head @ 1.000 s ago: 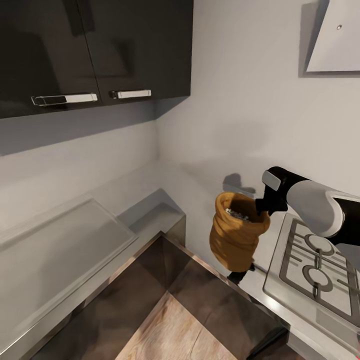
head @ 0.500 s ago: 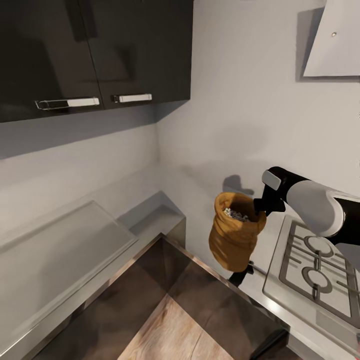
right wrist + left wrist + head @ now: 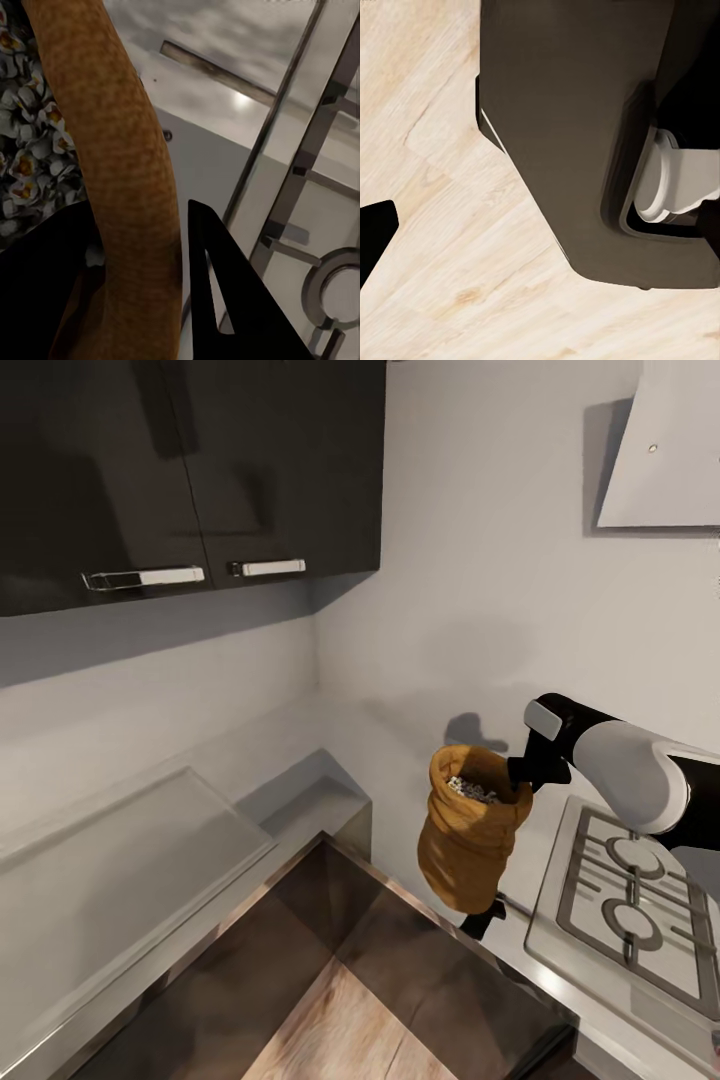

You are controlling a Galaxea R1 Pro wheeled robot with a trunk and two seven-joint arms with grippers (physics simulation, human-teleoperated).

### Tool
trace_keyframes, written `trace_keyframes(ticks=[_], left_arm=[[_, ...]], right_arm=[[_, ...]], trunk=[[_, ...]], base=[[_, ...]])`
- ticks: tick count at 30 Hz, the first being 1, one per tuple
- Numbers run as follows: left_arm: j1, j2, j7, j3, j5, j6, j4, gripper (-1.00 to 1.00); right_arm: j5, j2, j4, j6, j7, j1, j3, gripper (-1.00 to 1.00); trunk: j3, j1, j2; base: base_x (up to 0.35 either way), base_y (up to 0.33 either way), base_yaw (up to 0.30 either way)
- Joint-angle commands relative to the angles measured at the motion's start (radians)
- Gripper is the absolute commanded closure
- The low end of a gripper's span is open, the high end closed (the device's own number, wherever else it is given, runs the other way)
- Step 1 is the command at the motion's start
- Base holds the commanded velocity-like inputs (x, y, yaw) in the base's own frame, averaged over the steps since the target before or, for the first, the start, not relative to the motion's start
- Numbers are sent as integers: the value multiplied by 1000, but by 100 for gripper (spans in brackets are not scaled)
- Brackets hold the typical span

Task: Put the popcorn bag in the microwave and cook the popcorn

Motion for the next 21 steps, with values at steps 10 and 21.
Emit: trace_keyframes(ticks=[10,21], left_arm=[[0,0,0,8,1,-1,-1,-100],[0,0,0,8,1,-1,-1,-100]], right_arm=[[-3,0,1,-2,-10,-2,-8,100],[-3,0,1,0,-12,-2,-8,100]], trunk=[[15,1,-2],[33,1,-2]], base=[[0,0,-68],[0,0,-130]])
